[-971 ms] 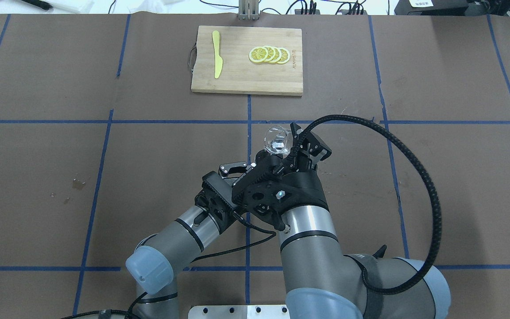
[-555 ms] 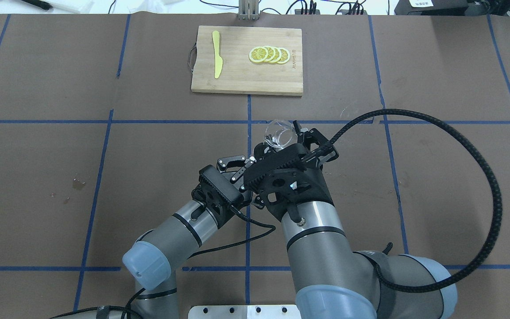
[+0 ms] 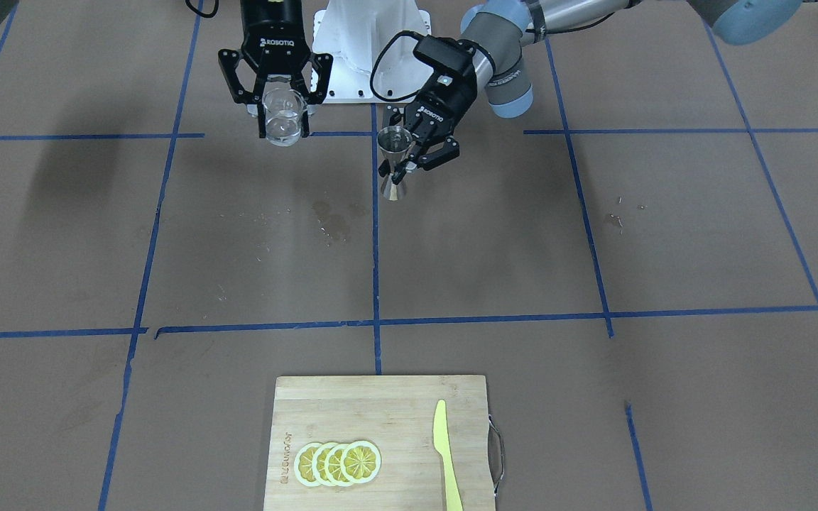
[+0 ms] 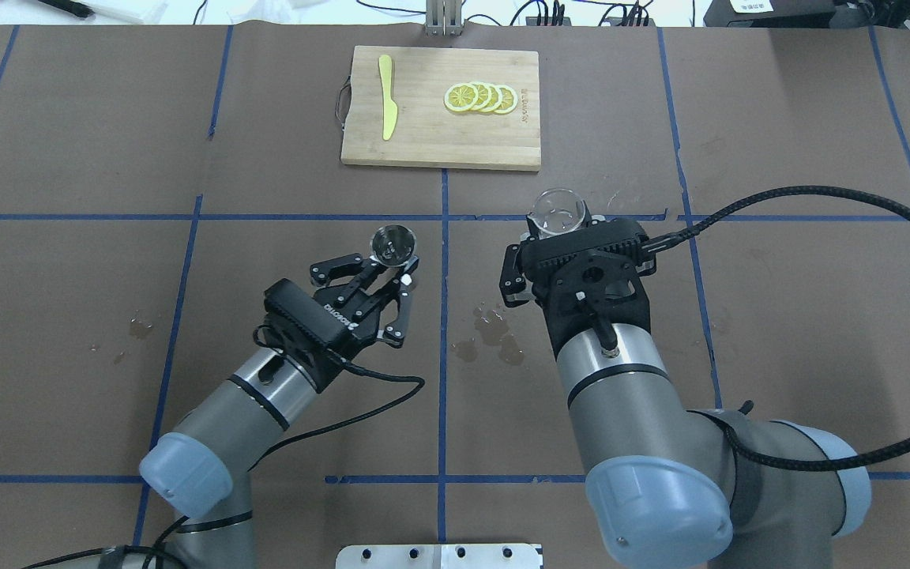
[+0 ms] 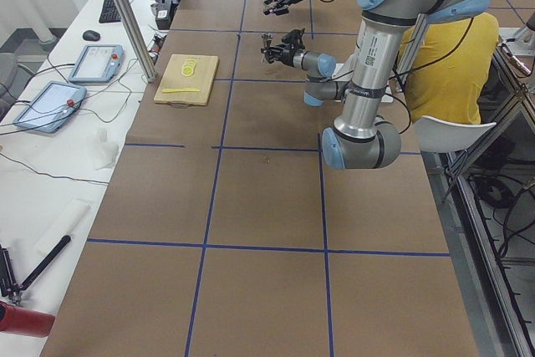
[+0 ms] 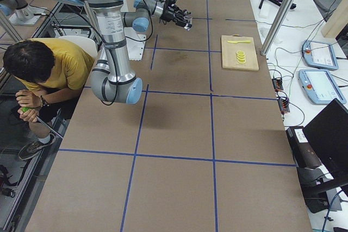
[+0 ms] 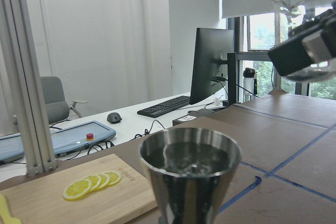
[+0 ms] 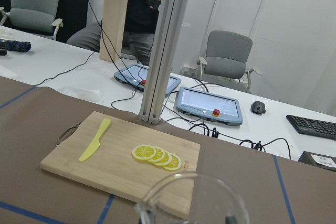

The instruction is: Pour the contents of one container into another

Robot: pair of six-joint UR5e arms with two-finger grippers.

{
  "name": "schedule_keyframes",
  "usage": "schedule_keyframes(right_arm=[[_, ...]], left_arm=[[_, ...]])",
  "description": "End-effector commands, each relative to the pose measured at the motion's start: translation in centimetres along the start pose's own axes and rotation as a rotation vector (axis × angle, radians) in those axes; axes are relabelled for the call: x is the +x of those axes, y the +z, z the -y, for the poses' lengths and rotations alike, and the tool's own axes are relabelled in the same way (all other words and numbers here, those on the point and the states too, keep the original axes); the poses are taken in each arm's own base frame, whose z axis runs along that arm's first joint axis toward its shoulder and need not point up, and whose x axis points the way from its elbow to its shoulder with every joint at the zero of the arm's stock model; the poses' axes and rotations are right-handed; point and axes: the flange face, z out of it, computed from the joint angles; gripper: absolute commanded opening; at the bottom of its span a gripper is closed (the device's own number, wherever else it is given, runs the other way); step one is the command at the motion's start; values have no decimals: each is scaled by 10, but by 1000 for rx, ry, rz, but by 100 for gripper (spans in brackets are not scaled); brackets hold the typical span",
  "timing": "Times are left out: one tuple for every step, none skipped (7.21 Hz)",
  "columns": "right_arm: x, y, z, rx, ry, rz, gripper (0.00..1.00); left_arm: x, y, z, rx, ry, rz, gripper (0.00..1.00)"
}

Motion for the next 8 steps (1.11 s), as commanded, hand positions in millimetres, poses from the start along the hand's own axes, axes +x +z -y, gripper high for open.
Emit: schedule_keyframes(right_arm=[[49,25,-14,-44,73,4,0],[58,27,-17,-34,124,51,0],[66,32,-11,-22,129,37,0],[76,37,-16,-24,126,19,0],[87,41,-25,-33,109,-1,0],[89,42,-25,-33,107,-6,0],[90,43,-27,-33,103,-10,0],[90,43,-27,-33,103,-10,0]], left_arm=[[-65,-51,-30,27,-23,55,0],[-62,-53,-4,83,-70,70,0],[-72,-60,-7,78,-59,93,0],[-106,-83,-21,73,-24,191,0],[-150,-120,-46,48,13,218,0],[-186,-152,-61,26,41,236,0],[-203,-169,-70,25,-15,237,0],[-238,-197,-97,-20,-55,258,0]])
